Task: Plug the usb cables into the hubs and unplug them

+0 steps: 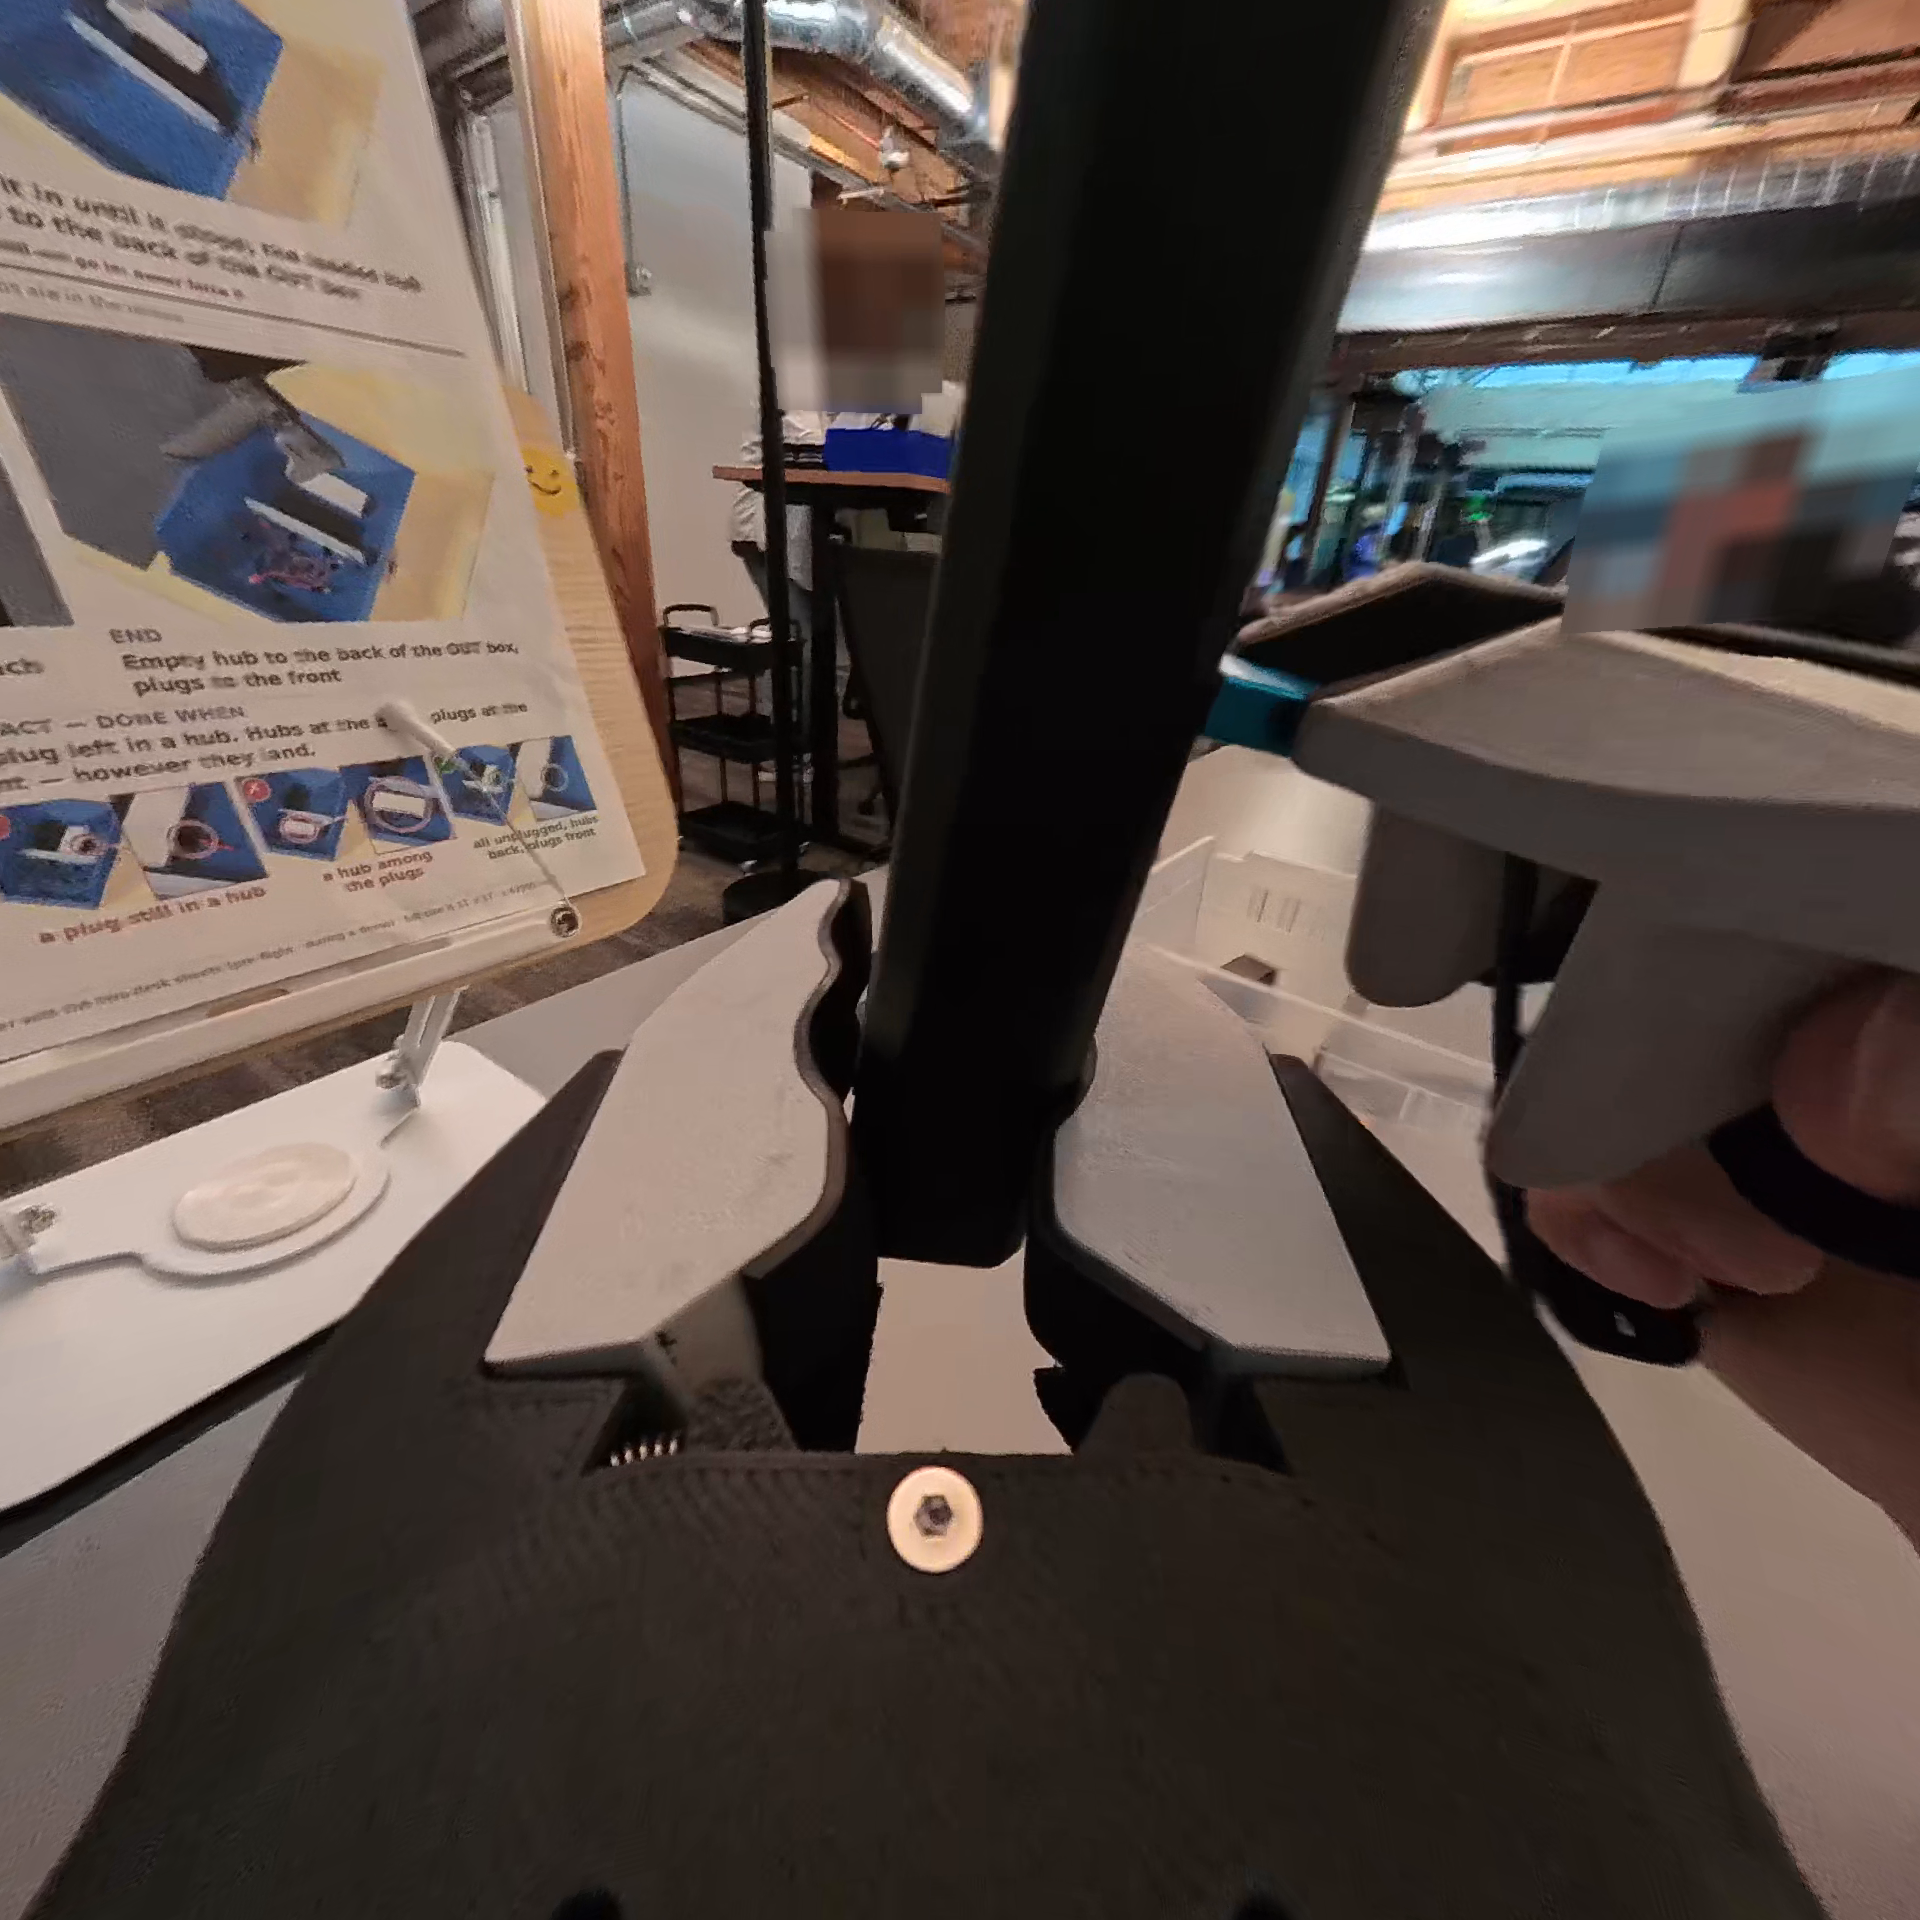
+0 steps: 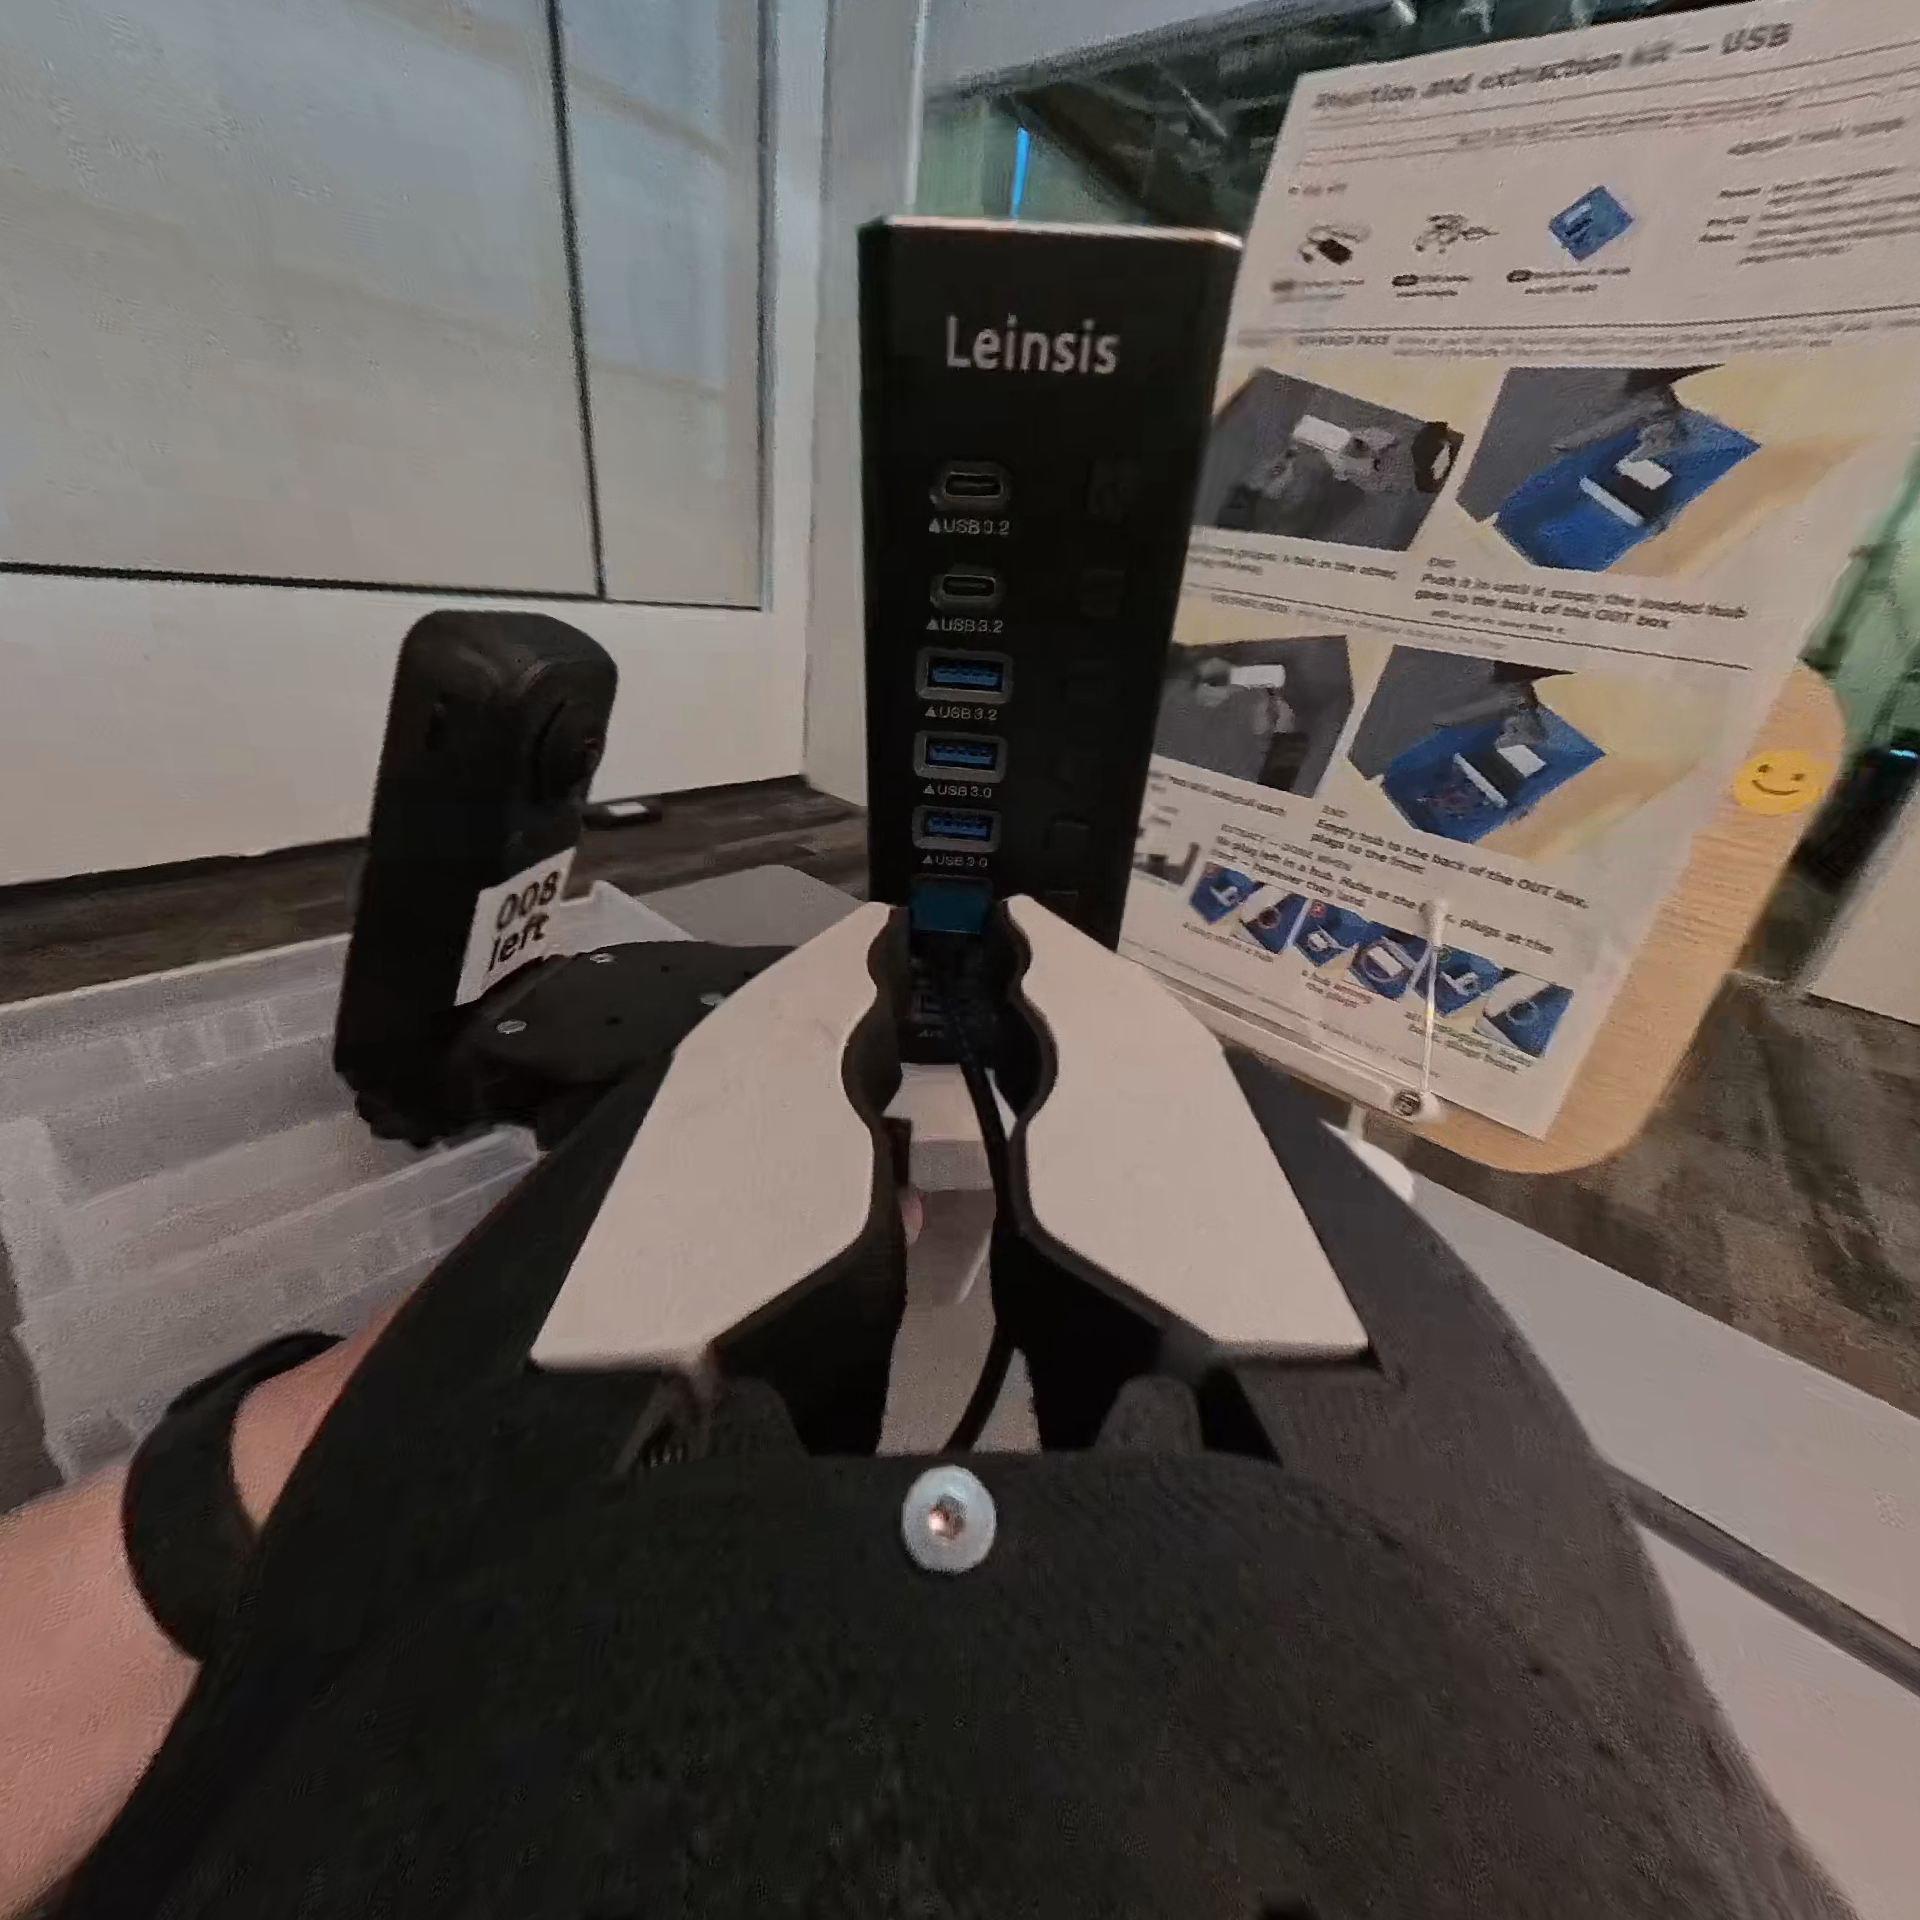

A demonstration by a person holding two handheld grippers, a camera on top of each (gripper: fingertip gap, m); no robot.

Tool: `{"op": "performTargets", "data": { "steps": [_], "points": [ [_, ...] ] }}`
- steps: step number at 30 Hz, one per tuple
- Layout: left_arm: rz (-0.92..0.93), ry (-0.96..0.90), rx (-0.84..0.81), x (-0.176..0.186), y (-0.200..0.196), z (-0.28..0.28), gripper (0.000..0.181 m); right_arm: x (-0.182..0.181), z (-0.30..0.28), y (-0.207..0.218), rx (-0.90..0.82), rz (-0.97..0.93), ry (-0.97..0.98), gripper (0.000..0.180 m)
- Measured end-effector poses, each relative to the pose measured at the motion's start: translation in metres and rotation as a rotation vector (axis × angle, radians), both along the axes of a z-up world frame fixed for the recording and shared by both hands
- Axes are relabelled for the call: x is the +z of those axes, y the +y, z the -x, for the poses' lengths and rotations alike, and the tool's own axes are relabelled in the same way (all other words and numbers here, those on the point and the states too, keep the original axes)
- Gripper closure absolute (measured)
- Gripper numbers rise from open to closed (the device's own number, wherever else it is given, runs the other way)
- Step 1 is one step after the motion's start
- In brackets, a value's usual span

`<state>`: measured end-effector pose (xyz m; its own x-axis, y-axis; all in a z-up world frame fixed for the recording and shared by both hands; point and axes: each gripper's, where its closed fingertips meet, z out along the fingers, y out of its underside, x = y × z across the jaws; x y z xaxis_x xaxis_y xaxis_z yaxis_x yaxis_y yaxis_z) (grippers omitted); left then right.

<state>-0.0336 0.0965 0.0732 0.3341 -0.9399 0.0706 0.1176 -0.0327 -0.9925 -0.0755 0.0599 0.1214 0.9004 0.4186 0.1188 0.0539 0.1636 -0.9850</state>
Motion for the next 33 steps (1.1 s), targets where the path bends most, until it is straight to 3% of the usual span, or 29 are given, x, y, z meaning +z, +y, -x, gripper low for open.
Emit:
{"op": "performTargets", "data": {
  "steps": [3, 8, 15, 22, 27, 31, 33],
  "points": [
    [-0.004, 0.028, 0.011, -0.001, 0.000, -0.001, 0.150, 0.001, -0.003, -0.002, 0.085, 0.042, 0.072, 0.166],
    [-0.001, 0.023, -0.007, -0.003, -0.006, -0.009, 0.150, 0.001, -0.009, -0.001, -0.074, -0.004, 0.008, 0.166],
    [-0.035, 0.016, -0.022, -0.001, -0.012, -0.012, 0.151, 0.003, -0.006, 0.002, 0.017, 0.049, 0.092, 0.162],
    [-0.014, 0.030, 0.017, -0.007, -0.005, -0.012, 0.150, -0.004, -0.009, 0.003, -0.034, 0.042, 0.003, 0.165],
    [-0.030, 0.024, 0.062, -0.002, 0.004, 0.001, 0.150, -0.004, -0.002, -0.002, -0.049, 0.029, -0.066, 0.164],
    [0.203, -0.191, -0.078, 0.007, 0.024, 0.038, 0.151, 0.020, -0.008, -0.026, -0.056, -0.042, -0.099, 0.165],
    [0.113, -0.157, 0.009, 0.005, 0.033, 0.053, 0.153, 0.027, -0.006, -0.033, -0.030, -0.038, -0.110, 0.165]
  ]
}}
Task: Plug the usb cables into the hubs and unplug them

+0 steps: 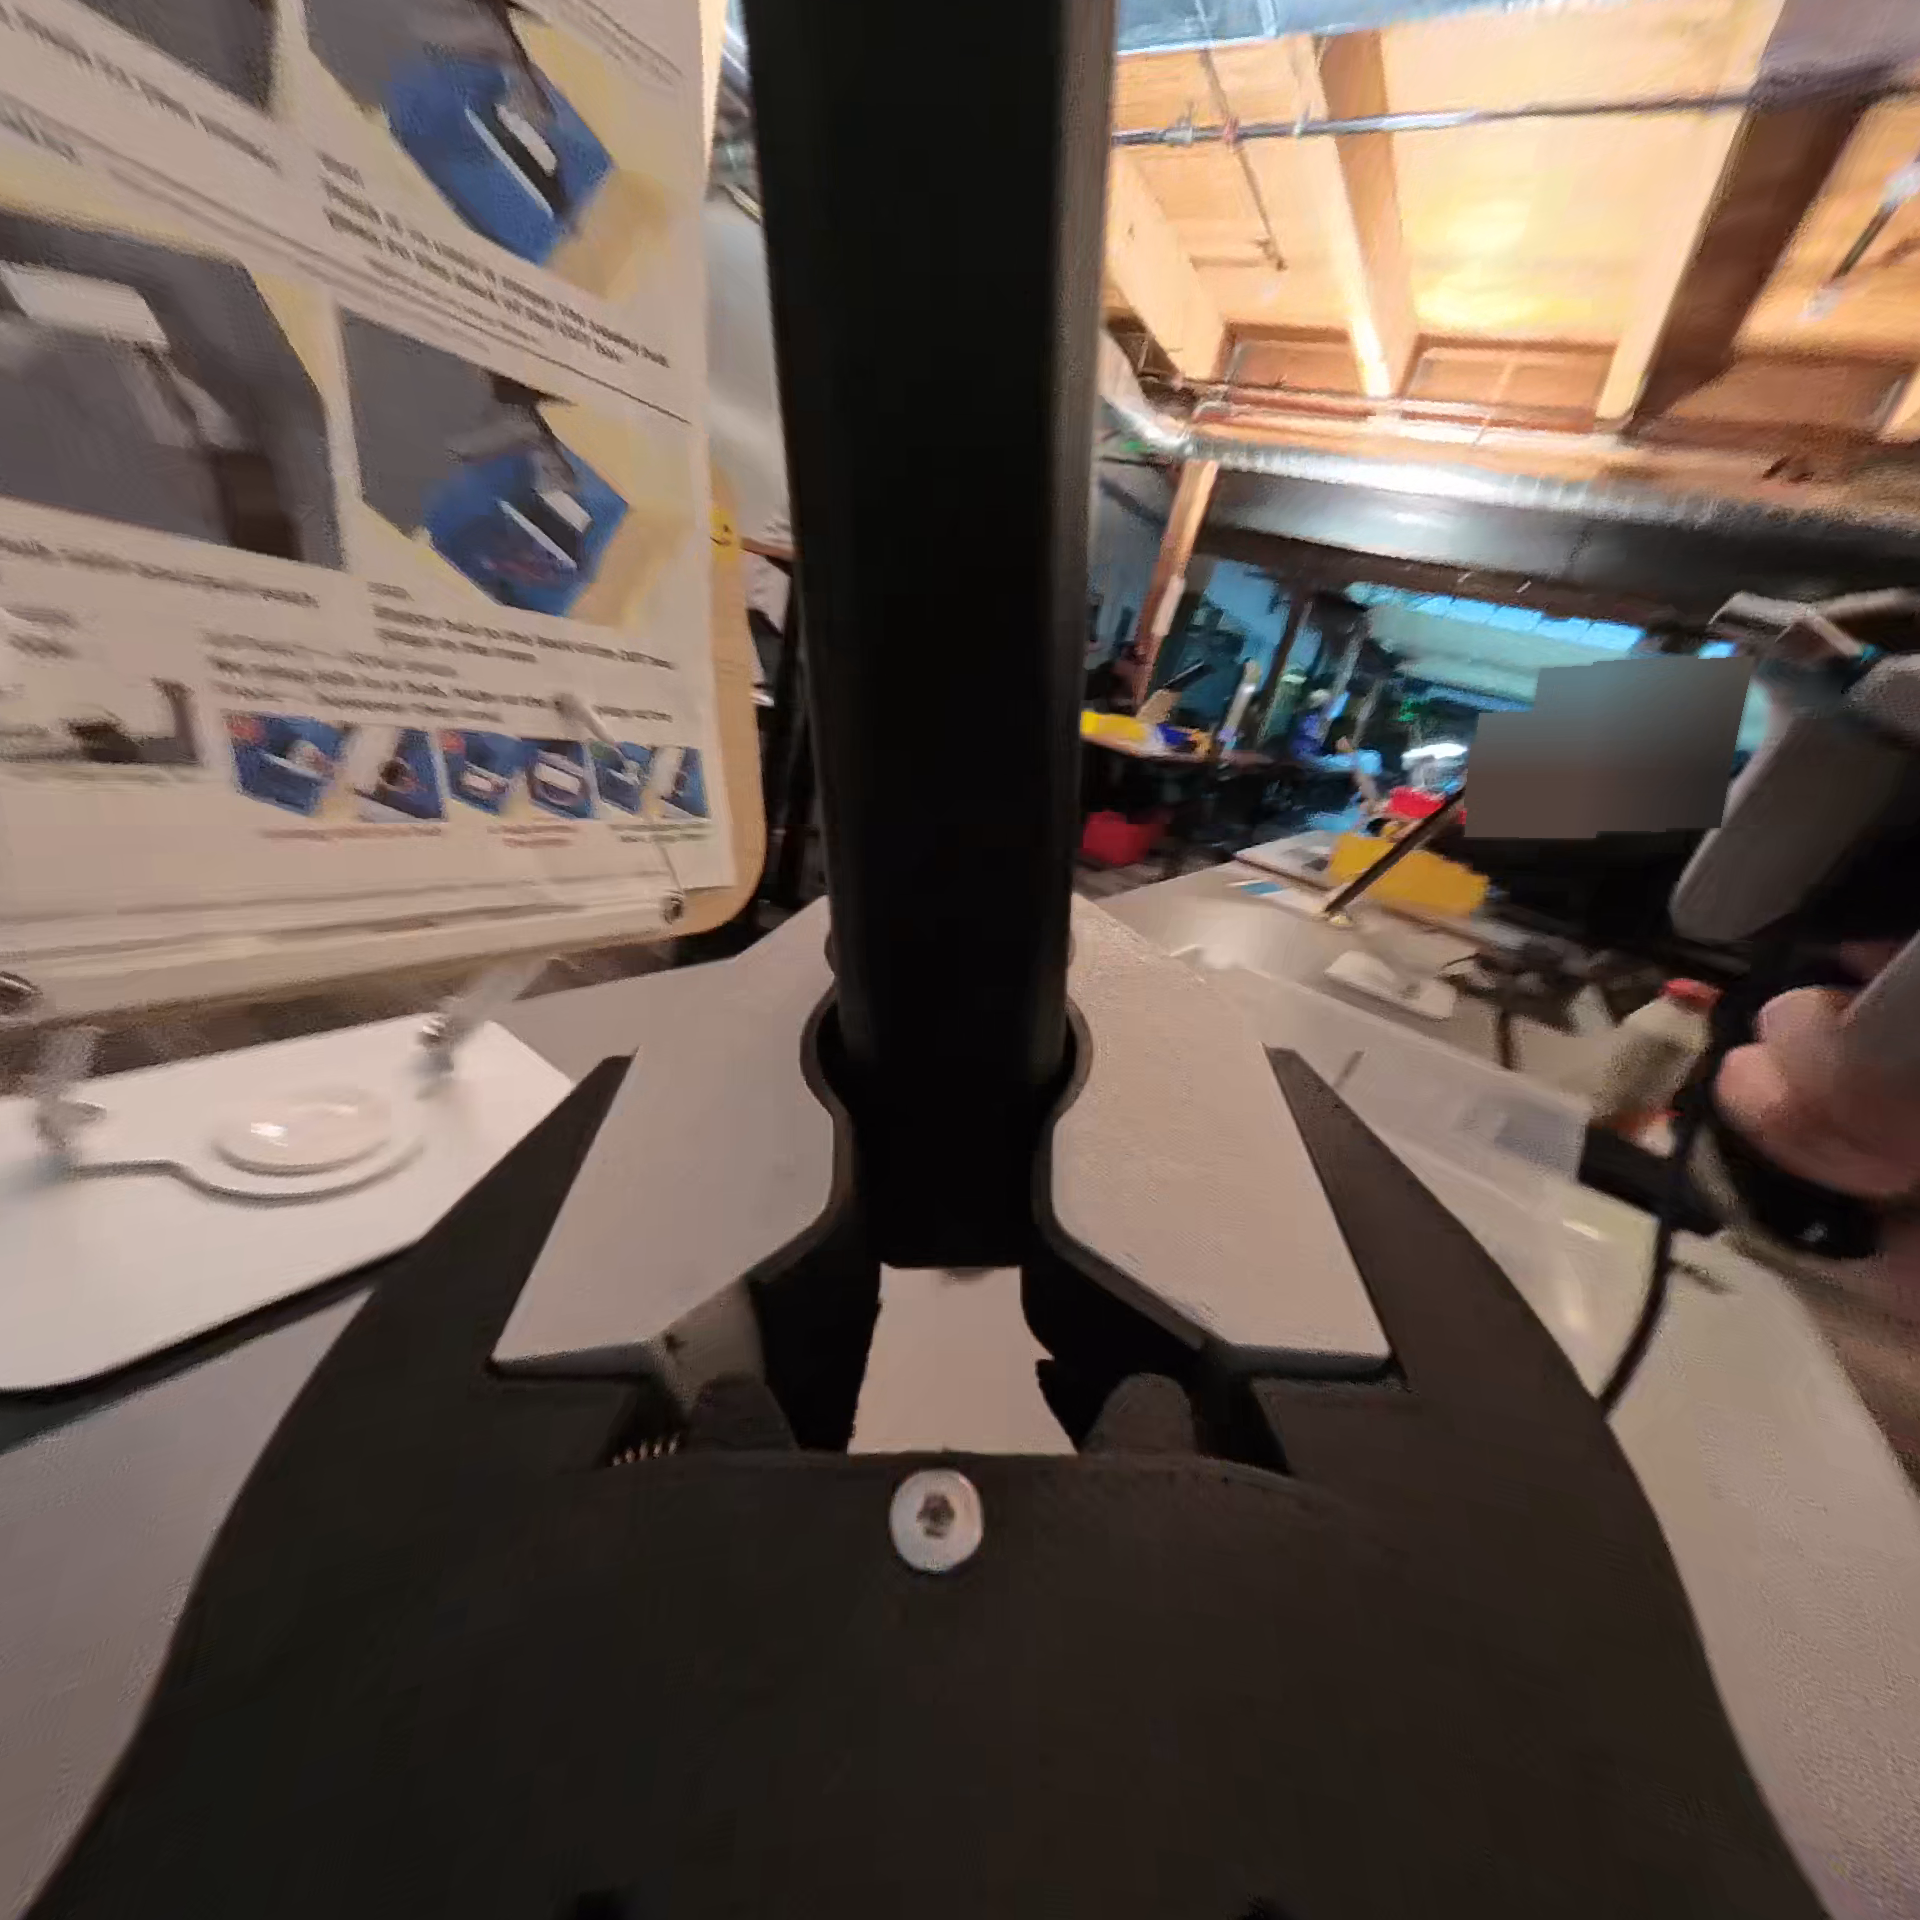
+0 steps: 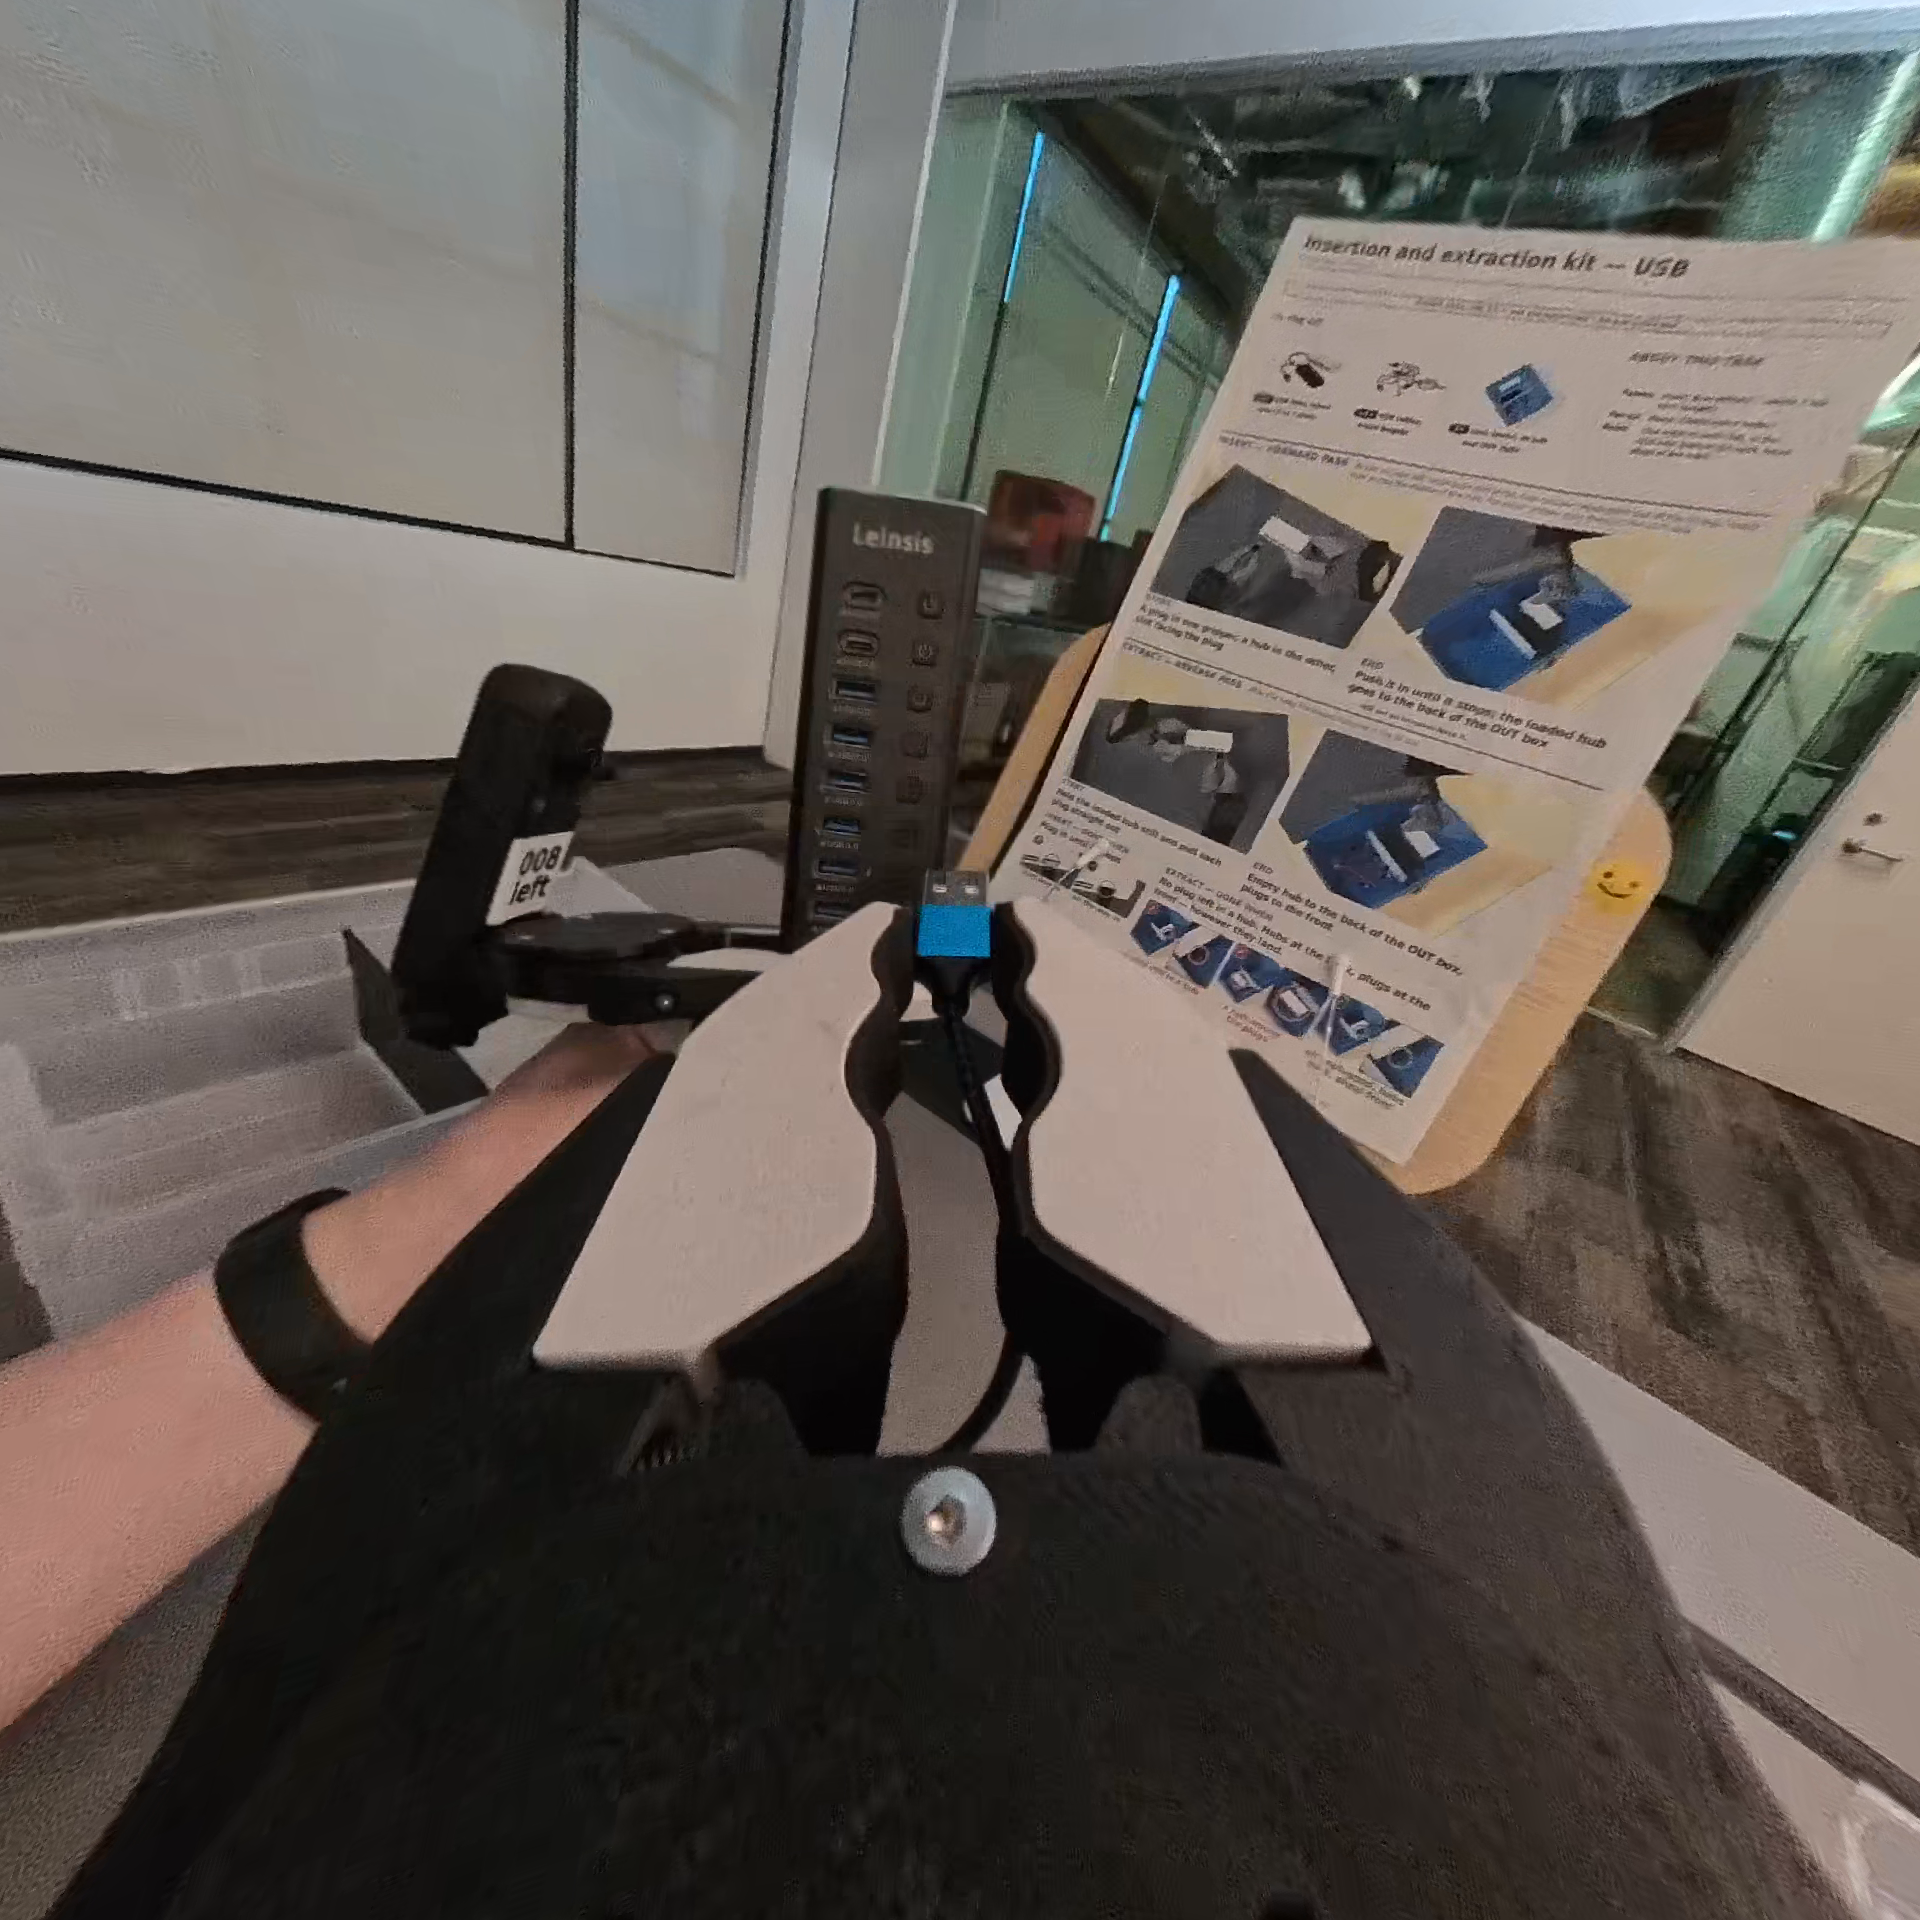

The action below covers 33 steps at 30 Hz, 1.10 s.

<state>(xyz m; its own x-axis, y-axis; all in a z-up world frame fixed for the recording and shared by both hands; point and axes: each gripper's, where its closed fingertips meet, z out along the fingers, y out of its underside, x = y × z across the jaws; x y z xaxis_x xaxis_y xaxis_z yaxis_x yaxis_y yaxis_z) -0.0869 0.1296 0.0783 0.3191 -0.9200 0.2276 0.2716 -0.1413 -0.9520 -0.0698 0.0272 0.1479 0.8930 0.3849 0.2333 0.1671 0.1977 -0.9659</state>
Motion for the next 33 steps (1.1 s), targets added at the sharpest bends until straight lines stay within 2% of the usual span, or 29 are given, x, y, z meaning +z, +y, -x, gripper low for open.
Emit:
{"op": "performTargets", "data": {
  "steps": [3, 5, 7, 11, 15, 17, 19, 21, 23, 26, 28, 33],
  "points": [
    [-0.079, 0.004, -0.033, 0.015, -0.015, -0.002, 0.151, -0.009, 0.002, 0.001, 0.080, 0.100, -0.011, 0.165],
    [-0.111, 0.025, -0.043, 0.024, -0.025, -0.004, 0.151, -0.029, -0.003, 0.007, 0.133, 0.209, -0.075, 0.165],
    [-0.125, 0.111, -0.073, 0.022, -0.034, -0.008, 0.151, -0.054, -0.026, 0.013, 0.103, 0.313, -0.092, 0.165],
    [-0.120, 0.170, -0.105, 0.019, -0.043, -0.014, 0.151, -0.126, -0.034, -0.003, 0.292, 0.553, -0.025, 0.165],
    [-0.099, 0.177, -0.156, 0.016, -0.046, -0.020, 0.151, -0.210, -0.034, -0.033, 0.460, 0.728, -0.068, 0.167],
    [-0.098, 0.179, -0.166, 0.016, -0.046, -0.020, 0.151, -0.239, -0.037, -0.042, 0.476, 0.742, -0.152, 0.159],
    [-0.092, 0.172, -0.188, 0.016, -0.049, -0.020, 0.151, -0.256, -0.043, -0.043, 0.436, 0.741, -0.275, 0.136],
    [-0.090, 0.174, -0.194, 0.016, -0.049, -0.021, 0.151, -0.261, -0.040, -0.053, 0.491, 0.747, -0.330, 0.121],
    [-0.088, 0.170, -0.209, 0.016, -0.051, -0.021, 0.151, -0.262, -0.041, -0.059, 0.512, 0.802, -0.309, 0.118],
    [-0.081, 0.164, -0.222, 0.017, -0.053, -0.021, 0.151, -0.258, -0.071, -0.058, 0.304, 0.881, -0.423, 0.117],
    [-0.080, 0.166, -0.226, 0.017, -0.053, -0.021, 0.151, -0.234, -0.082, -0.065, 0.203, 0.810, -0.534, 0.117],
    [-0.076, 0.161, -0.248, 0.018, -0.057, -0.024, 0.151, -0.182, -0.082, -0.079, 0.210, 0.676, -0.681, 0.117]
  ]
}}
